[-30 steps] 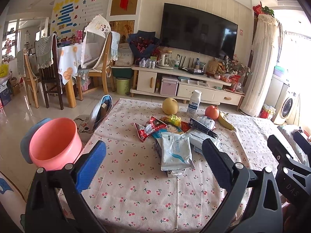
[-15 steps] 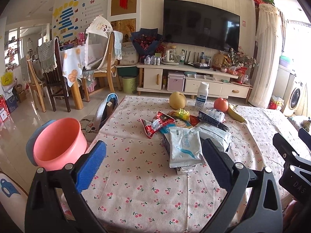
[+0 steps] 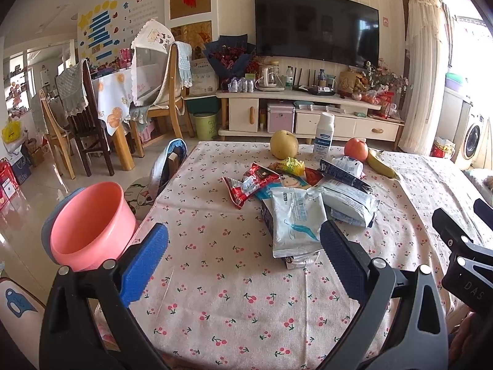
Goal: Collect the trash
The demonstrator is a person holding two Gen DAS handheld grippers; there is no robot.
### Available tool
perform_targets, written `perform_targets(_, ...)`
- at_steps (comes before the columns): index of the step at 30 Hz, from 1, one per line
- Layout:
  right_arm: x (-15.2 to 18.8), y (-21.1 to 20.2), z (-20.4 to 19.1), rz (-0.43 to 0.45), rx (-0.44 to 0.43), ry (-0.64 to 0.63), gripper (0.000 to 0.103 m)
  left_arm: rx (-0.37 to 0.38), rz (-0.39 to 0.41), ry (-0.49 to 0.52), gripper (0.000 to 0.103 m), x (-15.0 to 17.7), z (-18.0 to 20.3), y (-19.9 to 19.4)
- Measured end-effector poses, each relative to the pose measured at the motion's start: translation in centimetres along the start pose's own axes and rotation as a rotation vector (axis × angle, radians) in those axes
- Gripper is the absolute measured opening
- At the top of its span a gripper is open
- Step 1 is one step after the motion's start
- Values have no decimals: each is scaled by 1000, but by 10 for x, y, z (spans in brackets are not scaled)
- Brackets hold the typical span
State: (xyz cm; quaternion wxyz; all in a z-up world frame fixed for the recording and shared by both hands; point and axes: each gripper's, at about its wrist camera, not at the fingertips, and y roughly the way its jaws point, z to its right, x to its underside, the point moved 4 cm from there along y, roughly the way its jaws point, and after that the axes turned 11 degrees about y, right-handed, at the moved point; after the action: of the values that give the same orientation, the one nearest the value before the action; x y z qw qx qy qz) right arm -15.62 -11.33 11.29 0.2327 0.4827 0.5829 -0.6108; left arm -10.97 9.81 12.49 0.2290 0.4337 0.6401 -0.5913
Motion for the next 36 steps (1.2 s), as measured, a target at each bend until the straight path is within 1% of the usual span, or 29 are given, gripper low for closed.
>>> perform_targets(3, 4, 7, 4, -15, -8, 7, 99, 1, -12, 4, 99, 3, 2, 7)
perform_targets(8, 12, 23, 16, -67, -19, 40, 99, 3, -45, 5, 99, 11, 4, 20)
perform_targets(13, 17, 35, 18, -97, -35, 52, 99, -5, -77, 22, 99, 16, 8, 32)
perform_targets(17, 21, 44, 15, -140, -54, 47, 99, -9, -97, 38, 99, 19, 12, 40)
perform_targets(25, 26, 55, 10, -170, -53, 9, 99, -15, -125, 59, 99, 24, 16, 51)
perform_targets(32, 28, 62, 10, -192, -46, -9, 99, -3, -142, 57, 99, 27, 17, 60)
perform_targets(36, 30, 70, 13, -223, -59, 9, 99, 35, -154, 36, 99, 30, 15, 67)
